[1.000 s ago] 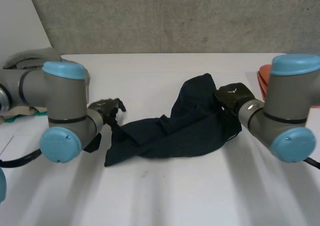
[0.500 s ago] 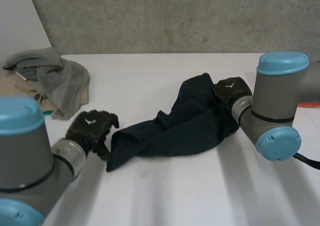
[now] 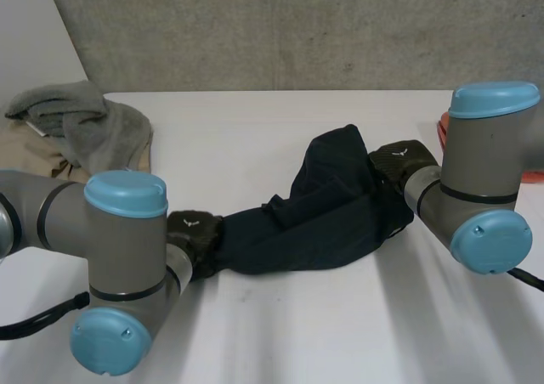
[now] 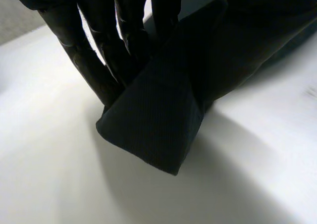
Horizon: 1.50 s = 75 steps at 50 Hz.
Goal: Fold the laundry.
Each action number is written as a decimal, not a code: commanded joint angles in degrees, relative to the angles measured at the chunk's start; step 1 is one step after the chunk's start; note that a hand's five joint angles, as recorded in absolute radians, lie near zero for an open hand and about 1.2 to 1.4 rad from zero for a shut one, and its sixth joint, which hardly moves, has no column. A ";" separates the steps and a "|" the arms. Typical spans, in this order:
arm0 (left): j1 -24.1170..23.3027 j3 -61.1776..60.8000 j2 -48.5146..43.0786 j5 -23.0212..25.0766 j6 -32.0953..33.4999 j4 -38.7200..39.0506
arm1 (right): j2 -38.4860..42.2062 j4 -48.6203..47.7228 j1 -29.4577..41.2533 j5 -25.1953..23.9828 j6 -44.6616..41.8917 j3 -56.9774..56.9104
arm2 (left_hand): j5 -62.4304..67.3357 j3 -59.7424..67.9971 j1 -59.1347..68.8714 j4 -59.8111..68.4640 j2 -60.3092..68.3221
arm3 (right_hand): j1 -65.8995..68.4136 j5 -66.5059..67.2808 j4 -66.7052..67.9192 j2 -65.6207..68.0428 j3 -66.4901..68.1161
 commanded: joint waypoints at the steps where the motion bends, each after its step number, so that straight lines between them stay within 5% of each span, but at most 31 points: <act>1: 0.96 0.10 2.51 1.85 -0.15 0.22 | -2.90 6.33 -0.96 -0.99 -1.94 0.54 | 13.15 12.50 13.29 11.85 11.79 | -14.45 -20.15 -21.36 -19.66 -20.85; 6: 1.31 0.01 4.89 4.14 -0.41 -1.98 | -7.73 10.55 -3.42 -4.85 -5.81 3.53 | 13.15 12.50 13.29 11.85 11.79 | -29.44 -35.14 -36.35 -34.65 -35.84; 18: 2.63 3.70 5.25 5.11 -1.73 -5.76 | -15.73 8.80 -7.12 -11.19 -9.33 16.79 | 13.15 12.50 13.29 11.85 11.79 | -33.15 -38.85 -40.06 -38.36 -39.56; 29: 2.63 10.12 3.22 4.94 -4.62 -12.87 | -13.37 -8.50 -4.04 -9.52 -9.15 27.88 | 13.15 12.50 13.29 11.85 11.79 | -34.67 -40.37 -41.58 -39.88 -41.07; 33: 2.63 10.47 3.57 5.11 -6.21 -14.64 | -9.68 -15.97 -3.34 -6.01 -8.80 27.70 | 13.15 12.50 13.29 11.85 11.79 | -30.14 -35.84 -37.05 -35.35 -36.55; 38: 2.81 10.21 5.41 5.29 -8.05 -16.21 | -7.12 -20.55 -3.16 -2.23 -8.36 27.00 | 13.15 12.50 13.29 11.85 11.79 | 18.24 12.54 11.33 13.03 11.84; 41: 2.72 10.12 7.69 5.29 -8.41 -17.71 | -8.78 -20.30 -3.16 -2.13 -8.01 26.91 | 13.15 12.50 13.29 11.85 11.79 | 18.34 12.64 11.43 13.13 11.94; 45: 2.81 11.17 13.75 6.16 -8.32 -21.05 | -18.35 -17.14 -3.77 -4.15 -9.15 24.72 | 13.15 12.50 13.29 11.85 11.79 | 18.34 12.64 11.43 13.13 11.94; 52: 2.72 19.95 28.08 9.15 -5.60 -23.69 | -31.99 4.38 -7.81 -10.48 -9.59 6.81 | 13.15 12.50 13.29 11.85 11.79 | 18.34 12.64 11.43 13.13 11.94; 56: 2.81 27.50 29.68 10.30 -3.23 -26.84 | -28.85 17.72 -10.36 -13.20 -7.14 -8.20 | 13.15 12.50 13.29 11.85 11.79 | 18.34 12.64 11.43 13.13 11.94; 63: 4.21 32.53 21.61 9.42 -0.68 -32.65 | -19.36 25.76 -7.29 -12.51 -8.27 -20.10 | 13.15 12.50 13.29 11.85 11.79 | 18.34 12.64 11.43 13.13 11.94; 70: 6.50 34.38 12.37 9.50 1.26 -28.54 | -11.18 22.69 -5.53 -9.17 -9.59 -21.08 | 13.15 12.50 13.29 11.85 11.79 | 18.34 12.64 11.43 13.13 11.94; 75: 7.99 42.00 5.00 9.68 2.84 -16.27 | -5.11 7.98 -3.43 -4.87 -10.21 -23.96 | 13.15 12.50 13.29 11.85 11.79 | 18.34 12.64 11.43 13.13 11.94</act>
